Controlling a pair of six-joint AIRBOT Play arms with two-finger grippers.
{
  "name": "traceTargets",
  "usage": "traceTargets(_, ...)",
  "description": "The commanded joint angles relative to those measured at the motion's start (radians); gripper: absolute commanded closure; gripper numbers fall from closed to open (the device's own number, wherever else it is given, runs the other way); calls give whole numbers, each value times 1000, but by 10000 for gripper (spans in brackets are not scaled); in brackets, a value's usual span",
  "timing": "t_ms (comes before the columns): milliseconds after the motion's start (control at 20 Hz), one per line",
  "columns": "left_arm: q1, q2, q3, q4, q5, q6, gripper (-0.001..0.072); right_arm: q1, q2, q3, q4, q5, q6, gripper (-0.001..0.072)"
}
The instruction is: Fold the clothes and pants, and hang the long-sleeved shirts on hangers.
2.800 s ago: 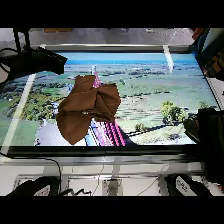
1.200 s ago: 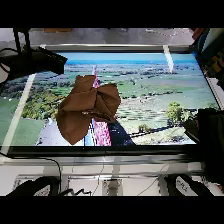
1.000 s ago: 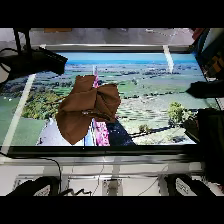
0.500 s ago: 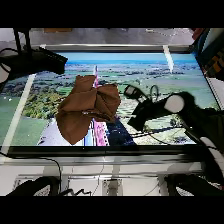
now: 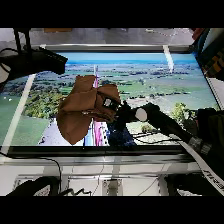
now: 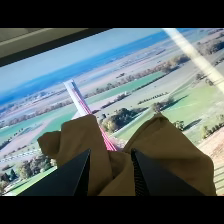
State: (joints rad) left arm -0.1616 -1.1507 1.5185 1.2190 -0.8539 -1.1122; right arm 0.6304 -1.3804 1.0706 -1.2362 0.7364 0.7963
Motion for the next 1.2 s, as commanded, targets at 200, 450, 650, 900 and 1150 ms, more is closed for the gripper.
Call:
traceTargets(200,1,0,0,0,0,0,425,7,-137,-2,-13,-209,-7,196)
traceTargets(450,1,0,0,0,0,0,425,7,-171,-2,-13,-270,-7,198)
traceTargets(650,1,0,0,0,0,0,425,13,-181,-2,20,-305,-6,355)
traceTargets(900,2,-17,-2,35,-3,-37,692,61,-180,63,43,-312,-3,674)
traceTargets(1150,119,-55,-9,141,-181,-122,693,-13,-161,252,34,-309,241,675)
